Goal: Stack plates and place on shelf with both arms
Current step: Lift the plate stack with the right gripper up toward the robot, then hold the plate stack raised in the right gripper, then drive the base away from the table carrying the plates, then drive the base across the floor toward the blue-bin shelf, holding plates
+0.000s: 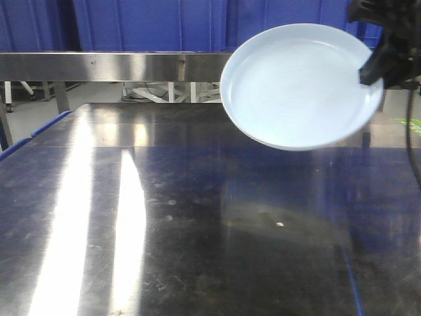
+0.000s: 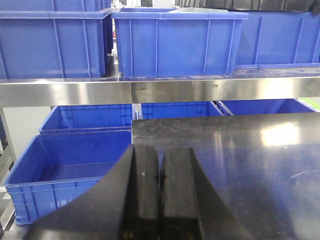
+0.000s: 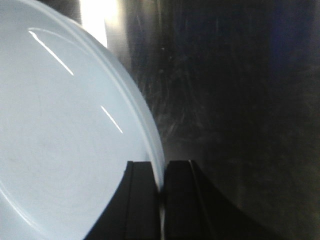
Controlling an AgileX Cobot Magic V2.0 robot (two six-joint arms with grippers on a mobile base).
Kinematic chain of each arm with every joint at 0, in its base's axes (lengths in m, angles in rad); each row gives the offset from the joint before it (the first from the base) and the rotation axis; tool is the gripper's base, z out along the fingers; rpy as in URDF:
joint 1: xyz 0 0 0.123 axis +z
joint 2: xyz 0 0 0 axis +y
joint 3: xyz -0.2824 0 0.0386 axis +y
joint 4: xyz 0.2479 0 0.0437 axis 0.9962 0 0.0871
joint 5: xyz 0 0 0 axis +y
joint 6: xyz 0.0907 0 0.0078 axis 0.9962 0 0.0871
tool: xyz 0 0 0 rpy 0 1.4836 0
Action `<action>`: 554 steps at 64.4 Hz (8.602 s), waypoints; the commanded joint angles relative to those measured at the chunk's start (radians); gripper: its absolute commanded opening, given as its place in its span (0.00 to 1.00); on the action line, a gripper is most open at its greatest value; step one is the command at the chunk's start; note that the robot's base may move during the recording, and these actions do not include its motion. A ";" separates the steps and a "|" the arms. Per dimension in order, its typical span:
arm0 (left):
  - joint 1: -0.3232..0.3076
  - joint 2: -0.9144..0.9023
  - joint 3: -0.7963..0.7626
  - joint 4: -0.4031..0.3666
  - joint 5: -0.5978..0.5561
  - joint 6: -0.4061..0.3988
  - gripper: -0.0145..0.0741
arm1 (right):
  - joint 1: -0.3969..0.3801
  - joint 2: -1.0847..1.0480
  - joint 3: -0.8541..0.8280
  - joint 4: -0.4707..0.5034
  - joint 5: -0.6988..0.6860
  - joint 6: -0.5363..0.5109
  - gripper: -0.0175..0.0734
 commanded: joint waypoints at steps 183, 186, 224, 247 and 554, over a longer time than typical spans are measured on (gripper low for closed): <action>0.002 0.007 -0.029 0.000 -0.081 -0.002 0.25 | 0.247 -0.825 0.616 -0.112 -0.567 -0.035 0.25; 0.002 0.007 -0.029 0.000 -0.081 -0.002 0.25 | 0.247 -0.825 0.616 -0.112 -0.567 -0.035 0.25; 0.002 0.007 -0.029 0.000 -0.081 -0.002 0.25 | 0.247 -0.825 0.616 -0.112 -0.567 -0.035 0.25; 0.002 0.007 -0.029 0.000 -0.081 -0.002 0.25 | 0.247 -0.825 0.616 -0.112 -0.567 -0.035 0.25; 0.002 0.007 -0.029 0.000 -0.081 -0.002 0.25 | 0.247 -0.825 0.616 -0.112 -0.567 -0.035 0.25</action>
